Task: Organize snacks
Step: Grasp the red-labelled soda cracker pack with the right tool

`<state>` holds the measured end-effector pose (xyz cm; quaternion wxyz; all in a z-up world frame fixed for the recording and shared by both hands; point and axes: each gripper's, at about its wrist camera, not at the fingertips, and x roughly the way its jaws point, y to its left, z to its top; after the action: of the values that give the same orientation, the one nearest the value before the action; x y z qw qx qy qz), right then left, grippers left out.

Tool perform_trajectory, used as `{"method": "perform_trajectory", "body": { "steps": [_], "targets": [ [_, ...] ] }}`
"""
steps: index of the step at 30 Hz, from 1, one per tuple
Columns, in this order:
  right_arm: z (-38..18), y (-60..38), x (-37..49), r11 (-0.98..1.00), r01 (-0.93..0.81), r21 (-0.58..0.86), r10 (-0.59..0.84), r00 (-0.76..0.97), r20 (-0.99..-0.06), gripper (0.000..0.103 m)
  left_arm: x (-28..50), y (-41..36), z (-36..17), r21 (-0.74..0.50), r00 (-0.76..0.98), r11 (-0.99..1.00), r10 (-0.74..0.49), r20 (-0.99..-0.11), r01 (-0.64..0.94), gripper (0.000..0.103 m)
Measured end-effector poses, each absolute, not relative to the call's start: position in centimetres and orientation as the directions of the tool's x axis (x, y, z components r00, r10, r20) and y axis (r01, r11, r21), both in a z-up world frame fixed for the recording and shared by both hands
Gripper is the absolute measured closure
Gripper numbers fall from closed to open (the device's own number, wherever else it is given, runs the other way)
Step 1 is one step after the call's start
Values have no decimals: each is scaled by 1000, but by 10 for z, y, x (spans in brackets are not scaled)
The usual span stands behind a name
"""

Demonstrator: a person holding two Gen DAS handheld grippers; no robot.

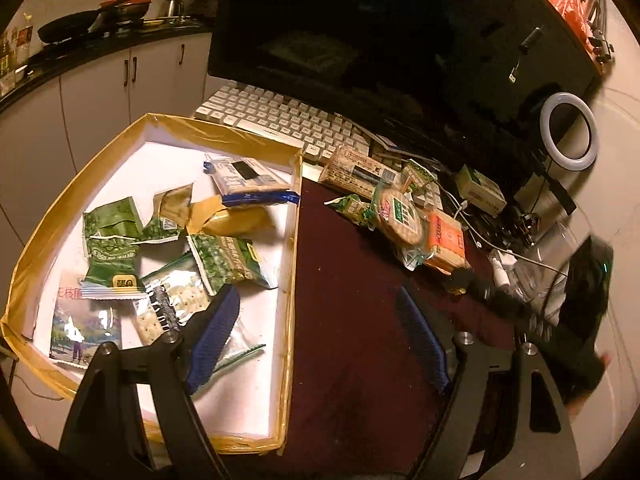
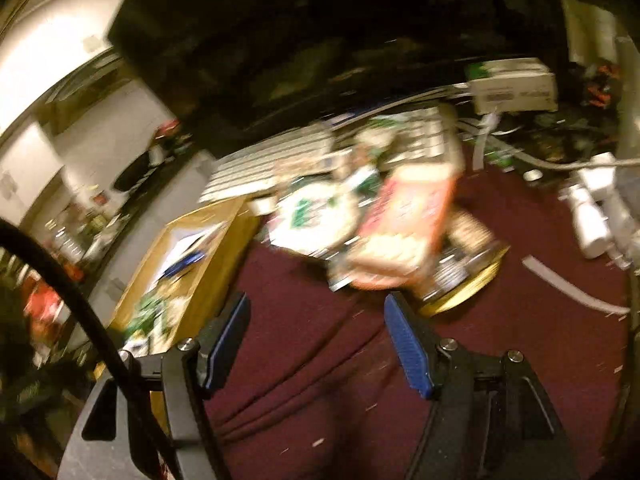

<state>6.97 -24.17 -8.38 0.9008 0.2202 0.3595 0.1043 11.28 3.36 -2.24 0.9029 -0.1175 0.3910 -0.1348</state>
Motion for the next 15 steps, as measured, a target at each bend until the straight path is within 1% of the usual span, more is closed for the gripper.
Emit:
{"method": "perform_trajectory", "body": {
  "steps": [3, 7, 15],
  "targets": [
    [-82, -263, 89, 882, 51, 468, 289, 726, -624, 34, 111, 33, -23, -328, 656, 932, -345, -671, 154, 22],
    [-84, -277, 118, 885, 142, 443, 227, 700, -677, 34, 111, 33, -23, -326, 653, 932, -348, -673, 160, 22],
    [-93, -267, 153, 911, 141, 389, 191, 692, -697, 33, 114, 26, -25, -318, 644, 933, -348, -681, 169, 22]
  ]
}}
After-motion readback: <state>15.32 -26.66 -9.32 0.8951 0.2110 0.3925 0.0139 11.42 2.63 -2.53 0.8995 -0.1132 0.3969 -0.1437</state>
